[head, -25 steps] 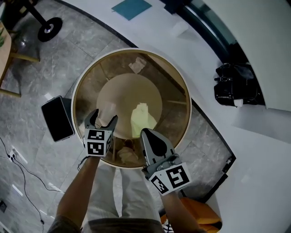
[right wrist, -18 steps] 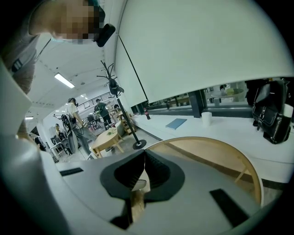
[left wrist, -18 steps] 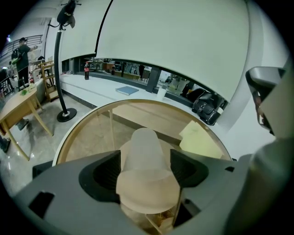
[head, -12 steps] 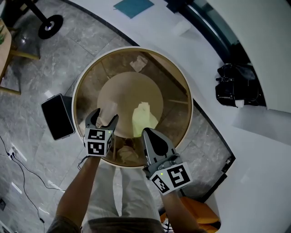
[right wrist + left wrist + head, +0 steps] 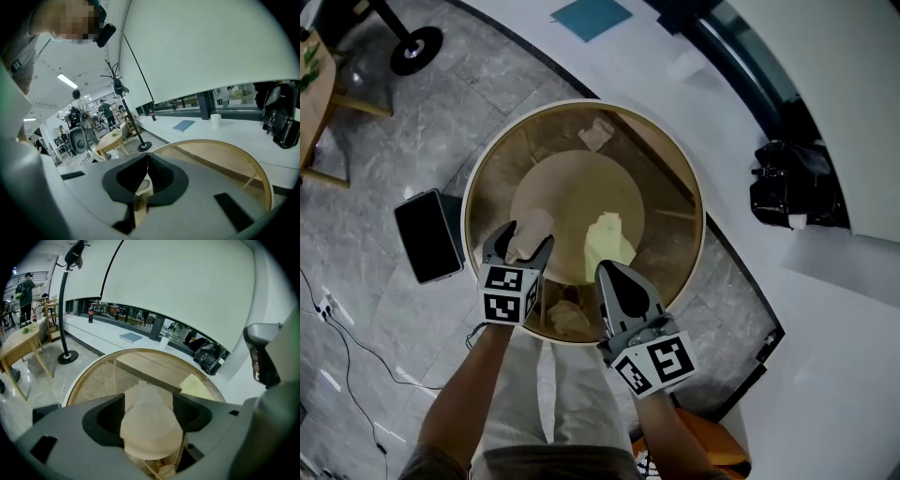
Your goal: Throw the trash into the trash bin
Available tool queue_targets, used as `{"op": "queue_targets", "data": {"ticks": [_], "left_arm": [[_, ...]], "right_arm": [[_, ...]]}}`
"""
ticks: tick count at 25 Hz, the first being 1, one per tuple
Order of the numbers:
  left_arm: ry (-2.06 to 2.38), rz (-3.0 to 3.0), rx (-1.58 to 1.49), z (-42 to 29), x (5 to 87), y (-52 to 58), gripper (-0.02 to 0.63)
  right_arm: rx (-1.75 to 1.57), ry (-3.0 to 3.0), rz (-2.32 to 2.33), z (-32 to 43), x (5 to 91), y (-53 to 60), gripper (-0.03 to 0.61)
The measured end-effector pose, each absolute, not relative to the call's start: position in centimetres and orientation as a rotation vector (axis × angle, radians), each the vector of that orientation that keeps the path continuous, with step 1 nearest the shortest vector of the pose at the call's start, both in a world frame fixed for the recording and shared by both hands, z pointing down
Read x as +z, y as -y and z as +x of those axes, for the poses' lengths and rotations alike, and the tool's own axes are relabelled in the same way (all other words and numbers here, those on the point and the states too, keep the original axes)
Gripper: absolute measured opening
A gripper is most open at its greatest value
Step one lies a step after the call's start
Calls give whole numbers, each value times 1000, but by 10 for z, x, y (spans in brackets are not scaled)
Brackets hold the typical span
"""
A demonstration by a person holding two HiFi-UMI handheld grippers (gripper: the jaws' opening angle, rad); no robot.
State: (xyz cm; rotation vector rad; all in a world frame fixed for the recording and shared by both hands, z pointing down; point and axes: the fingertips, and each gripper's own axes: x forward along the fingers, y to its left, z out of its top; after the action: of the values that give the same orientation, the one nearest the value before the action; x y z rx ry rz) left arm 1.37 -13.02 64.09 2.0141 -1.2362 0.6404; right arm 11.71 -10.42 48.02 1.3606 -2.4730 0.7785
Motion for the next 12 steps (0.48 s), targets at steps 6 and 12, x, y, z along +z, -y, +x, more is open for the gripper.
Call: {"op": "queue_targets", "data": {"ticks": [6, 12], "left_arm": [[1247, 2017, 595, -4, 623, 129, 328], [1293, 2004, 550, -35, 607, 128, 328]], "right_arm": [[770, 2493, 1316, 93, 476, 106, 18], [753, 2522, 1252, 59, 472, 110, 20]]}}
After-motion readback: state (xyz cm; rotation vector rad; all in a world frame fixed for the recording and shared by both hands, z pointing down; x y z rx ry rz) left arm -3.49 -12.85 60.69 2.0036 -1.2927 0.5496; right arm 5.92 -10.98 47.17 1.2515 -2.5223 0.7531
